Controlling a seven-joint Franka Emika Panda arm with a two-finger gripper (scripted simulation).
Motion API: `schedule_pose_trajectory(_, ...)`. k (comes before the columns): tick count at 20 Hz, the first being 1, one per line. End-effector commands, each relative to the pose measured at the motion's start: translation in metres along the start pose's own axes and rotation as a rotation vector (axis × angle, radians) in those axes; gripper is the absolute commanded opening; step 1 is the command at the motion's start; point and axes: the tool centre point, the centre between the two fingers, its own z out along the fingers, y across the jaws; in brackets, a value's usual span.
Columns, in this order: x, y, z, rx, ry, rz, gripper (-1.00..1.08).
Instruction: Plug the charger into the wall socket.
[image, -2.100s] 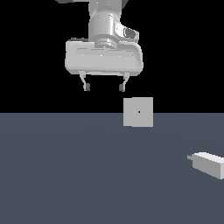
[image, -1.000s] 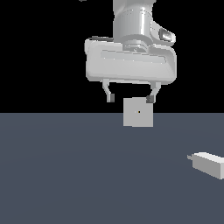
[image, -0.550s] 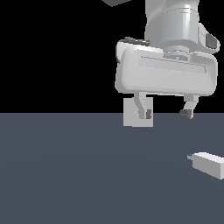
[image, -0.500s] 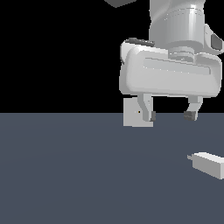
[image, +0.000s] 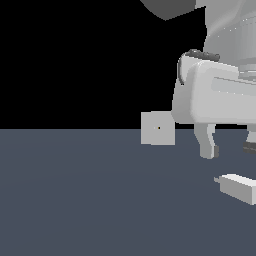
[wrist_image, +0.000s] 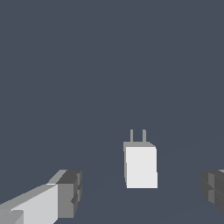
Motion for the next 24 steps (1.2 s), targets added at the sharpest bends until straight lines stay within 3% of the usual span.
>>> schedule_pose_trajectory(1, -0.004, 0.005, 0.003, 0.0, 0.003, -0.011, 1.0)
schedule_pose_trajectory(16, -0.007, 0.01, 0.008, 0.001, 0.004, -0.017, 1.0)
schedule_pose_trajectory(24, -0.009, 0.009, 0.039, 0.001, 0.004, -0.017, 1.0)
